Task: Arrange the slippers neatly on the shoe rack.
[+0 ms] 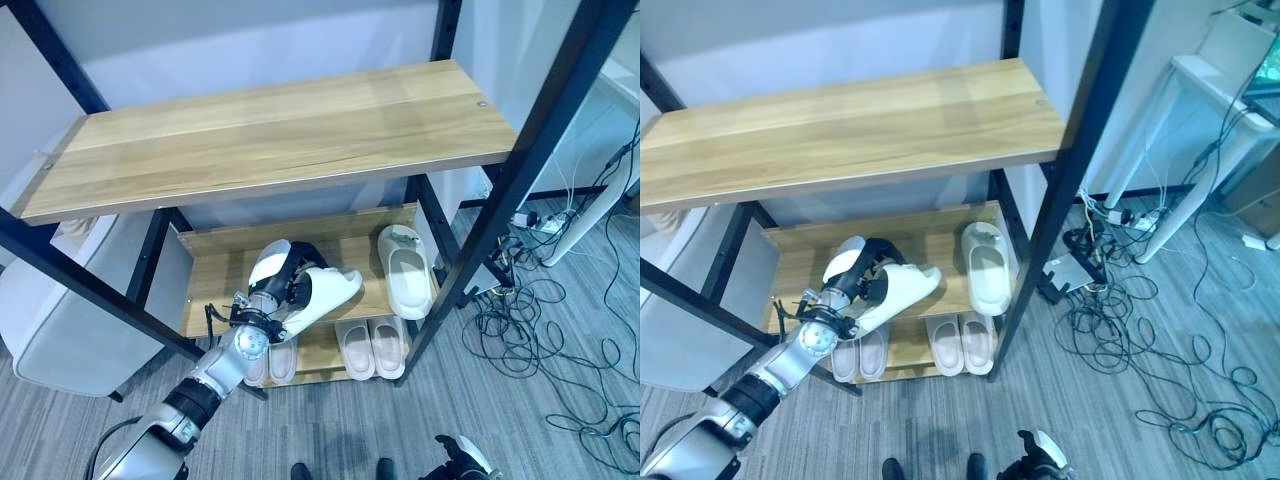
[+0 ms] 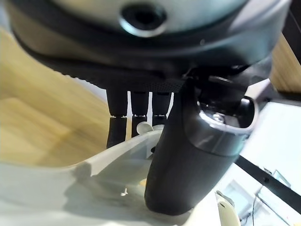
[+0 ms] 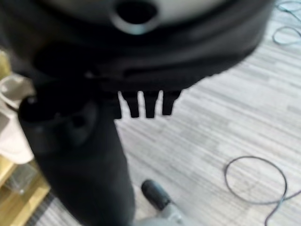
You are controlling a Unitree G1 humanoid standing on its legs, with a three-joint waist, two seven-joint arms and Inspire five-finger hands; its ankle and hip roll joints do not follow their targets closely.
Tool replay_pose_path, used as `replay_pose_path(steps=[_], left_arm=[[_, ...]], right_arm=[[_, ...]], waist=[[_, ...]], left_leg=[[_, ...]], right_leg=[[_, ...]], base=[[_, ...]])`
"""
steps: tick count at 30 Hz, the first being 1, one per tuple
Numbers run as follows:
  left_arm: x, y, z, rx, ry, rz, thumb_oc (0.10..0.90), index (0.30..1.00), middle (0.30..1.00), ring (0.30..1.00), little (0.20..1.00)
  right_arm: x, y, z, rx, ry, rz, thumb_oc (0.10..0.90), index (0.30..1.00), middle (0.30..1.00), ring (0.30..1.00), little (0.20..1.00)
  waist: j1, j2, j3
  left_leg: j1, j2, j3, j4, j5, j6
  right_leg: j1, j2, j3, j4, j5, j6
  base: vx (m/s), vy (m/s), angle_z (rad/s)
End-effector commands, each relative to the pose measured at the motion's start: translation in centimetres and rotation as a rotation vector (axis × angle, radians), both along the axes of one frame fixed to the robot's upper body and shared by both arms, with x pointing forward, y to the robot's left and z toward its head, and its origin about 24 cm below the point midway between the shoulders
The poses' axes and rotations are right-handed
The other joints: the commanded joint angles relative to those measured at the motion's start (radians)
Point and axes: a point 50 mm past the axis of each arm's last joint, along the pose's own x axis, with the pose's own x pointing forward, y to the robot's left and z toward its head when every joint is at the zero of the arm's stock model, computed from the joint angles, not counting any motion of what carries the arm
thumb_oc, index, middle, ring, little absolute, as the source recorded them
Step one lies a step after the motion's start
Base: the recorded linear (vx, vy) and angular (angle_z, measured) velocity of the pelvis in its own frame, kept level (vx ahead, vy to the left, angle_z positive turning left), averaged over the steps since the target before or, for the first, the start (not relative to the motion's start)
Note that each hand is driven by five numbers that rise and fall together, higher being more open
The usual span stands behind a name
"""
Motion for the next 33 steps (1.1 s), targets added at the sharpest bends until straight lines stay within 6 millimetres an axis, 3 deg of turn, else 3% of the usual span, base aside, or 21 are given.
replay_pose_path(steps=[1, 9, 17, 19, 20, 24, 33], left_arm=[[4.5, -0.8, 8.6, -0.065, -0.303, 0.06, 0.4, 0.3, 0.3, 0.3, 0.3], [6.5, -0.6, 11.1, -0.006, -0.342, 0.127, 0.4, 0.3, 0.3, 0.3, 0.3], [7.5, -1.0, 12.9, 0.018, -0.376, 0.155, 0.4, 0.3, 0.3, 0.3, 0.3], [7.6, -0.9, 13.1, 0.024, -0.382, 0.164, 0.591, 0.587, 0.587, 0.587, 0.587], [7.6, -1.0, 13.3, 0.033, -0.39, 0.165, 0.8, 0.9, 0.9, 0.9, 0.9], [7.8, -1.0, 14.2, 0.088, -0.419, 0.158, 0.8, 0.9, 0.9, 0.9, 0.9], [7.4, -1.8, 13.9, 0.12, -0.435, 0.108, 0.8, 0.9, 0.9, 0.9, 0.9]], right_arm=[[-0.2, -1.8, 0.4, -0.062, -0.005, -0.009, 0.8, 0.9, 0.9, 0.9, 0.9], [0.8, -2.1, 0.8, -0.082, -0.026, 0.008, 0.8, 0.9, 0.9, 0.9, 0.9], [1.3, -2.2, 0.9, -0.087, -0.04, 0.005, 0.8, 0.9, 0.9, 0.9, 0.9], [1.3, -2.2, 1.0, -0.086, -0.045, 0.002, 0.8, 0.9, 0.9, 0.9, 0.9], [1.4, -2.2, 1.0, -0.086, -0.049, 0.001, 0.8, 0.9, 0.9, 0.9, 0.9], [1.4, -2.2, 1.0, -0.08, -0.054, 0.0, 0.8, 0.9, 0.9, 0.9, 0.9], [0.5, -2.0, 0.7, -0.063, -0.04, -0.017, 0.8, 0.9, 0.9, 0.9, 0.9]], waist=[[-0.004, -0.006, -0.042], [-0.025, 0.019, -0.029], [-0.038, 0.021, -0.02], [-0.039, 0.019, -0.019], [-0.04, 0.018, -0.018], [-0.038, 0.014, -0.017], [-0.03, 0.002, -0.027]], left_leg=[[-0.026, 0.028, -0.025, 0.001, -0.013, -0.078], [-0.07, 0.035, -0.011, 0.001, 0.003, -0.082], [-0.107, 0.041, -0.008, 0.001, 0.012, -0.084], [-0.11, 0.042, -0.007, 0.001, 0.013, -0.084], [-0.113, 0.043, -0.008, 0.001, 0.014, -0.084], [-0.121, 0.046, -0.006, 0.001, 0.015, -0.085], [-0.117, 0.048, -0.018, 0.001, 0.011, -0.088]], right_leg=[[-0.072, -0.07, -0.068, 0.012, 0.012, 0.131], [-0.131, -0.068, -0.058, 0.012, 0.028, 0.135], [-0.178, -0.069, -0.046, 0.012, 0.043, 0.136], [-0.183, -0.069, -0.046, 0.012, 0.045, 0.136], [-0.185, -0.069, -0.046, 0.012, 0.046, 0.135], [-0.196, -0.068, -0.046, 0.012, 0.049, 0.134], [-0.183, -0.067, -0.065, 0.012, 0.045, 0.129]], base=[[-0.02, -0.022, -0.05], [-0.03, -0.025, -0.12], [-0.01, -0.015, -0.06], [0.0, -0.009, -0.02], [0.0, -0.032, -0.05], [0.0, -0.005, -0.01], [0.01, -0.01, 0.01]])
